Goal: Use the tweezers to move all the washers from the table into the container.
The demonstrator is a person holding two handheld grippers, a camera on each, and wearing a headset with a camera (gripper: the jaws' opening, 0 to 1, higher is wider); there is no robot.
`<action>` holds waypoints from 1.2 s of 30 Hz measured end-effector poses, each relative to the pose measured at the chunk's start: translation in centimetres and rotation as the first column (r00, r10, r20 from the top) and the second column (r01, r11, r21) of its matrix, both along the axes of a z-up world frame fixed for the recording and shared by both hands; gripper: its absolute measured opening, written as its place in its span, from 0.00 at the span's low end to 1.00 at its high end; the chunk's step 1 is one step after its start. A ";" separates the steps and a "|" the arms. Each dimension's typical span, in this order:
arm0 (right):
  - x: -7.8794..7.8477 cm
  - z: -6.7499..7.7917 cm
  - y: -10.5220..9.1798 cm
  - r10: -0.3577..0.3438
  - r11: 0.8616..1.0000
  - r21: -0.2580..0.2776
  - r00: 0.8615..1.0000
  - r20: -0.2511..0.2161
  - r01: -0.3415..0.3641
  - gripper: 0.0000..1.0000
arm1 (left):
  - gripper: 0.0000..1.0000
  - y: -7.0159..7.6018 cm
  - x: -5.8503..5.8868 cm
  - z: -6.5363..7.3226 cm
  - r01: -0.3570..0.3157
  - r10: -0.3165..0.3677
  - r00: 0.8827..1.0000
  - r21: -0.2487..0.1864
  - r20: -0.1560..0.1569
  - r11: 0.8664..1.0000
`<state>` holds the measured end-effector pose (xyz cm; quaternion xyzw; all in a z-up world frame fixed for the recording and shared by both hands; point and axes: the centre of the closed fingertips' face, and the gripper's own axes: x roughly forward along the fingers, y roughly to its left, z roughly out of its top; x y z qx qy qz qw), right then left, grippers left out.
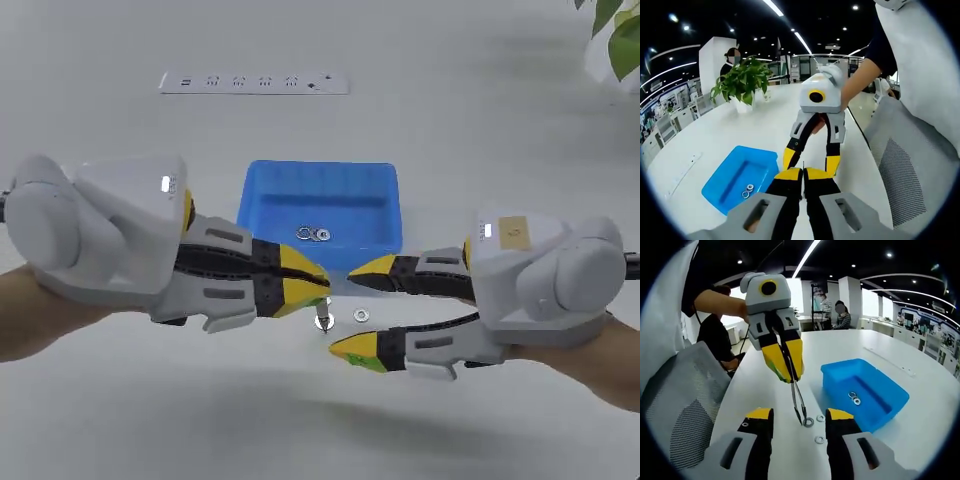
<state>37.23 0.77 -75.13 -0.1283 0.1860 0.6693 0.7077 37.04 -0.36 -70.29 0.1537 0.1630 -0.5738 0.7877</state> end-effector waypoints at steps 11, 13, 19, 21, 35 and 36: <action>-0.1 -1.3 1.4 0.060 0.997 -0.042 0.997 0.039 -0.058 0.33 | 0.05 -0.2 -0.4 -0.1 0.013 -0.013 1.000 -0.001 -0.008 1.000; -0.1 -1.5 1.6 0.067 0.997 -0.048 0.997 0.035 -0.065 0.33 | 0.05 -0.2 -0.3 -0.1 0.012 -0.012 1.000 -0.002 -0.010 1.000; -0.2 -1.8 1.7 0.103 0.993 -0.065 0.993 0.053 -0.100 0.26 | 0.05 -0.3 -0.1 -0.1 0.011 -0.011 1.000 -0.012 -0.016 1.000; -0.5 -1.9 1.7 0.117 0.991 -0.064 0.992 0.045 -0.114 0.24 | 0.05 -0.4 -0.1 -0.1 0.012 -0.013 1.000 -0.013 -0.016 1.000; -0.3 -2.4 1.7 0.156 0.984 -0.101 0.985 0.073 -0.148 0.13 | 0.05 -0.6 -0.2 -0.1 0.020 -0.021 1.000 -0.019 -0.022 1.000; -0.3 -2.4 1.7 0.155 0.984 -0.101 0.985 0.073 -0.147 0.12 | 0.05 -0.6 -0.2 -0.1 0.021 -0.022 1.000 -0.018 -0.020 1.000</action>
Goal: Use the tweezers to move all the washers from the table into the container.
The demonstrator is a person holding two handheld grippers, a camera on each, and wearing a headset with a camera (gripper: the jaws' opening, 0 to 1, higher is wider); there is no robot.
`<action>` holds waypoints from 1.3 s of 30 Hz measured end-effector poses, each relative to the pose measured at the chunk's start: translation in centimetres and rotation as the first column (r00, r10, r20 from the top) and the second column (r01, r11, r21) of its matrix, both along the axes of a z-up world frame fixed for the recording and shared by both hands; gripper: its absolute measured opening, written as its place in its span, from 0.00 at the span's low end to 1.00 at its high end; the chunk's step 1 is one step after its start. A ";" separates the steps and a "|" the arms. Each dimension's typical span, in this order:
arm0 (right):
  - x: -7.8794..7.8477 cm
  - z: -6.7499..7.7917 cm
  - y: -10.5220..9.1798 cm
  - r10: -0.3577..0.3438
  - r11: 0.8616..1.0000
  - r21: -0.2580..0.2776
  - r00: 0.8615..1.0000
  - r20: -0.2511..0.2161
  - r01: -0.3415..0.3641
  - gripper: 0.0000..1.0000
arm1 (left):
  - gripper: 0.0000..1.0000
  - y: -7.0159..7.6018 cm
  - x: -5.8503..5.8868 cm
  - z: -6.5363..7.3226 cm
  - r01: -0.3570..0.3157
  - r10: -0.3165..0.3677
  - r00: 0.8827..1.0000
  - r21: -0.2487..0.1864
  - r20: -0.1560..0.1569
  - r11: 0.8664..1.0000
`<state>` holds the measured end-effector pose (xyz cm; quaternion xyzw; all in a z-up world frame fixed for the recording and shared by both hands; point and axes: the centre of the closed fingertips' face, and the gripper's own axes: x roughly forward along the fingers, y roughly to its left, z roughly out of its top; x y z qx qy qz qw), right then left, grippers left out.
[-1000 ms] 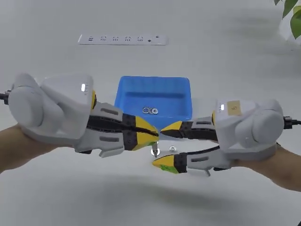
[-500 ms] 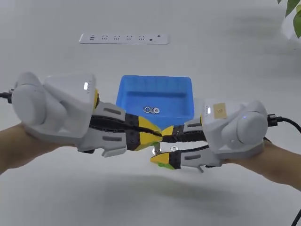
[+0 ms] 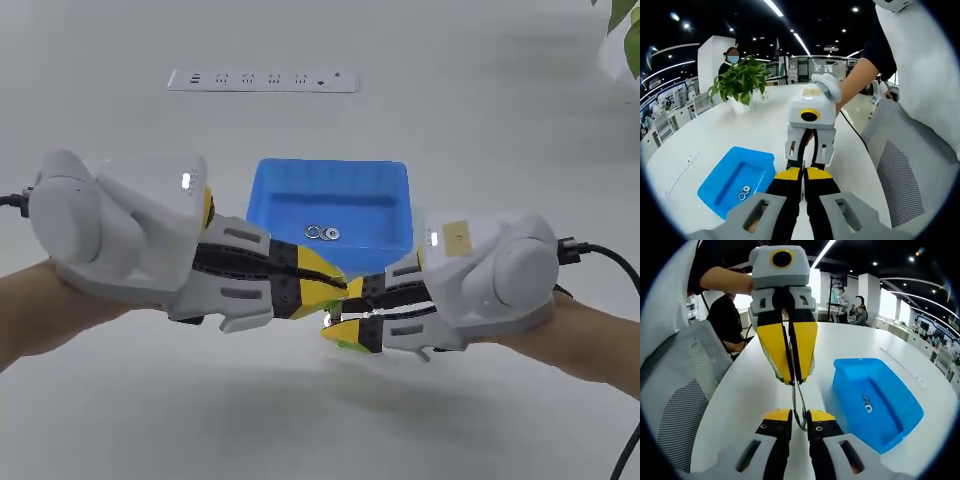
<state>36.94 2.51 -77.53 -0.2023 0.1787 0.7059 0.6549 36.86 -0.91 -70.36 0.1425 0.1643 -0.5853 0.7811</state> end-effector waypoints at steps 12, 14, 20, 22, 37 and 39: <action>0.0 0.0 0.1 0.016 1.000 -0.012 0.998 0.055 -0.015 0.10 | 0.05 0.2 0.0 -0.1 -0.009 0.009 1.000 0.010 0.015 1.000; 0.0 0.0 0.1 0.008 1.000 -0.011 0.999 0.053 -0.008 0.10 | 0.05 0.3 0.2 0.0 -0.019 0.019 1.000 0.013 0.021 1.000; 0.1 0.0 0.3 -0.004 1.000 -0.009 0.999 0.049 0.004 0.10 | 0.07 0.9 0.4 -0.3 -0.064 0.064 0.998 0.030 0.019 0.997; 0.1 0.0 0.3 -0.003 1.000 -0.010 0.999 0.054 0.004 0.10 | 0.10 1.2 0.6 -0.3 -0.078 0.077 0.997 0.035 0.023 0.996; -0.1 0.0 0.2 -0.024 1.000 0.002 0.999 0.047 0.024 0.09 | 0.15 1.0 0.2 1.1 -0.091 0.091 0.996 -0.022 0.003 0.996; -0.1 0.0 0.0 -0.028 1.000 0.006 0.999 0.044 0.028 0.09 | 0.15 0.9 0.1 1.0 -0.092 0.092 0.996 -0.014 0.004 0.996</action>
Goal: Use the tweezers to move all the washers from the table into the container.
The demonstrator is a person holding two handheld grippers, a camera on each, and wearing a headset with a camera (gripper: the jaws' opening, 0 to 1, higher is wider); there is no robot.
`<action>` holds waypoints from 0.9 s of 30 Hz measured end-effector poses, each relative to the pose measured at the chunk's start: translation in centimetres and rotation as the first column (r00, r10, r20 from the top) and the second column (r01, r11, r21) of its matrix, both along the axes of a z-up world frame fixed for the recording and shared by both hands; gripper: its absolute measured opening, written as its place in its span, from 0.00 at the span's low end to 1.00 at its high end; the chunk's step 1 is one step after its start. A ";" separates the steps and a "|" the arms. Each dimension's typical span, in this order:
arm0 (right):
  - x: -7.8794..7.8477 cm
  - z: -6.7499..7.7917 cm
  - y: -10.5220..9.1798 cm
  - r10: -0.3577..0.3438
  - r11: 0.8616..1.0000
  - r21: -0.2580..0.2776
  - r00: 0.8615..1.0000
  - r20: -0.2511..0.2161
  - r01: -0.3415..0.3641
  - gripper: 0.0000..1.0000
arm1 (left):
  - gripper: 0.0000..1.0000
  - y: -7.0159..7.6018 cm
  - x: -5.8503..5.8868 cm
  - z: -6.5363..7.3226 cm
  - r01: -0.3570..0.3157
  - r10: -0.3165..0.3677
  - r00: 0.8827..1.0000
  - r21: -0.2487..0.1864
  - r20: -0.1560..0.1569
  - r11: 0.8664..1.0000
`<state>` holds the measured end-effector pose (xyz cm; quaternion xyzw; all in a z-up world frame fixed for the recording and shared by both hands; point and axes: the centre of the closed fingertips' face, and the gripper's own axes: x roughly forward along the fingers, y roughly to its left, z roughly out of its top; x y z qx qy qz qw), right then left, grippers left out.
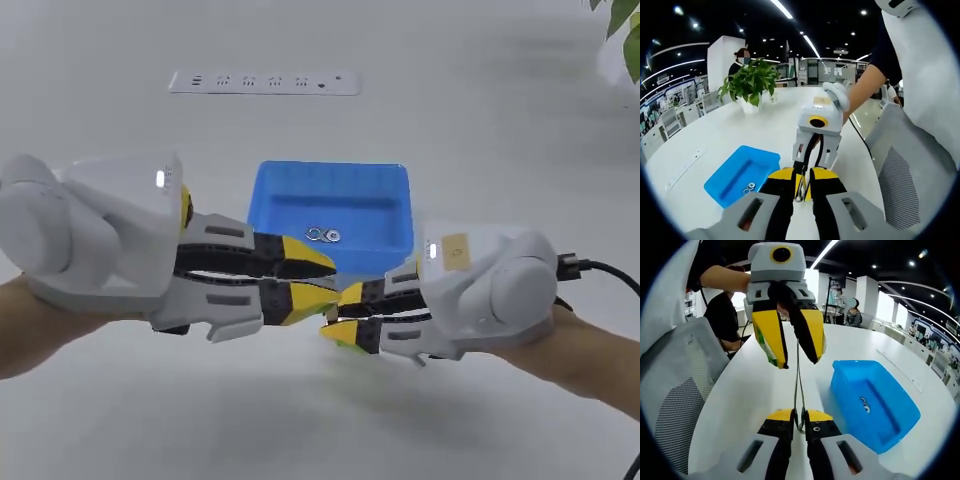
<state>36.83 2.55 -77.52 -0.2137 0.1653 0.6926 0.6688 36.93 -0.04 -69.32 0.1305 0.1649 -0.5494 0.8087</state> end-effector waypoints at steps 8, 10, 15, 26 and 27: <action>-0.2 0.2 -0.3 0.001 1.000 0.006 1.000 0.002 -0.001 0.09 | 0.19 -0.2 -0.7 0.3 -0.009 0.009 1.000 -0.007 -0.016 1.000; -0.2 0.3 -0.3 0.001 1.000 0.009 1.000 0.002 -0.001 0.09 | 0.21 -0.1 -0.9 0.3 -0.015 0.015 1.000 -0.005 -0.020 1.000; -0.2 0.9 -0.3 -0.002 1.000 0.025 1.000 0.000 0.002 0.09 | 0.25 0.5 -1.5 0.6 -0.040 0.040 0.999 -0.013 -0.025 0.999; 0.2 3.2 -0.1 -0.010 0.999 0.053 1.000 0.011 0.009 0.09 | 0.43 4.0 -2.4 0.5 -0.191 0.190 0.981 -0.016 -0.029 0.982; 0.2 3.3 -0.1 -0.010 0.999 0.054 1.000 0.013 0.009 0.09 | 0.45 4.2 -2.5 0.5 -0.202 0.201 0.979 -0.018 -0.028 0.979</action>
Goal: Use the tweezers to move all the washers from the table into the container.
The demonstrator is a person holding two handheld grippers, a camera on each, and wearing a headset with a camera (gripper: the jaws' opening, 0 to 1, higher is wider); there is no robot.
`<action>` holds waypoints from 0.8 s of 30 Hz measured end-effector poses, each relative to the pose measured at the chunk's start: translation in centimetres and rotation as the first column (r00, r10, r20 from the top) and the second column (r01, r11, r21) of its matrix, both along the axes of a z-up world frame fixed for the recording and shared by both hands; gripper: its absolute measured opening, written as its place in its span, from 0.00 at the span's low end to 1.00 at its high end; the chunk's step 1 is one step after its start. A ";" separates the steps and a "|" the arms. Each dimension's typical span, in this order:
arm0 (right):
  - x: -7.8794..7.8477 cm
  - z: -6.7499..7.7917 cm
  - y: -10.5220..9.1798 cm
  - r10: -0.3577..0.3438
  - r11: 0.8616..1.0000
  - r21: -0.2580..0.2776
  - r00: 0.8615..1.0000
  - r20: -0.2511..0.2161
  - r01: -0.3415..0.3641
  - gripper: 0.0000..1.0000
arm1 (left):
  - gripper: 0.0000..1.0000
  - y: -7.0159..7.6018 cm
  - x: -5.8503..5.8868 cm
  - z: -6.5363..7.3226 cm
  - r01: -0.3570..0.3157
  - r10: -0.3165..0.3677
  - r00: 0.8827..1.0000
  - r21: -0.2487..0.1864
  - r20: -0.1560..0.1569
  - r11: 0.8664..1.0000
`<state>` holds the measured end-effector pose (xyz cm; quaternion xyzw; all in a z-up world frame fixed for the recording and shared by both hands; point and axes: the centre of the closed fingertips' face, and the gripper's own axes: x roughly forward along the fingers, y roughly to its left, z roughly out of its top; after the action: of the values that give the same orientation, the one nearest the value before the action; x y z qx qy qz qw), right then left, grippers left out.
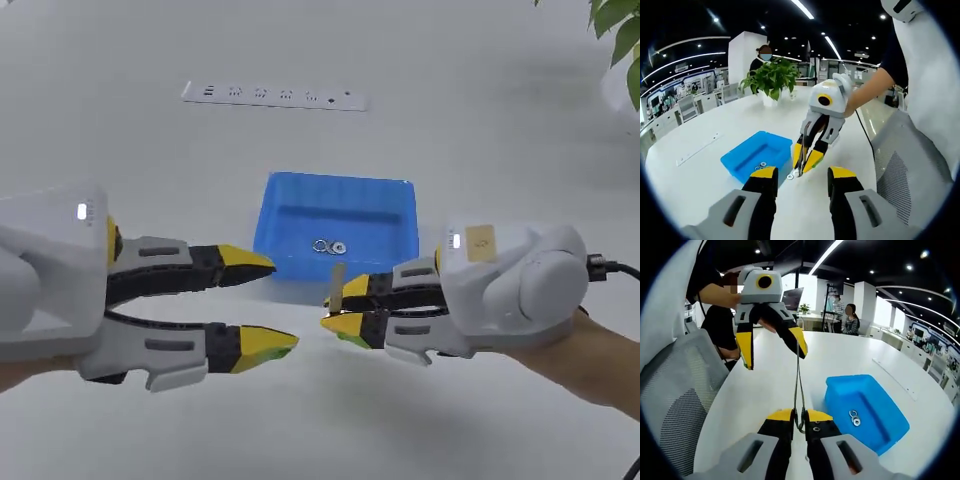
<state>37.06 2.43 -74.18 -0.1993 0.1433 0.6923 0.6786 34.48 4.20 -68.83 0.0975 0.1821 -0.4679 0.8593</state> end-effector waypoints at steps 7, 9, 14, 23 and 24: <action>0.4 1.8 0.3 -0.017 1.000 0.020 1.000 0.018 0.017 0.09 | 0.57 1.5 -0.1 0.1 -0.077 0.077 0.997 -0.009 0.015 0.997; 0.6 2.3 0.4 -0.023 0.999 0.027 0.999 0.024 0.022 0.09 | 0.59 1.8 -0.1 0.2 -0.098 0.098 0.995 -0.021 0.020 0.995; 0.7 3.1 0.6 -0.013 1.000 0.027 0.999 0.040 0.012 0.09 | 0.63 2.3 -0.2 -0.1 -0.116 0.116 0.993 -0.029 0.020 0.993; 1.7 5.4 1.6 0.006 0.999 0.045 0.997 0.076 -0.010 0.09 | 0.78 3.7 0.0 -0.2 -0.153 0.154 0.988 -0.041 0.024 0.987; 2.0 5.7 1.7 0.006 0.999 0.048 0.997 0.081 -0.010 0.09 | 0.80 3.9 0.1 0.0 -0.161 0.162 0.986 -0.042 0.039 0.986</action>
<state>39.02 4.16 -68.50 -0.2112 0.0984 0.6896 0.6857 34.61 8.05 -68.85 0.0757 0.1618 -0.3980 0.8998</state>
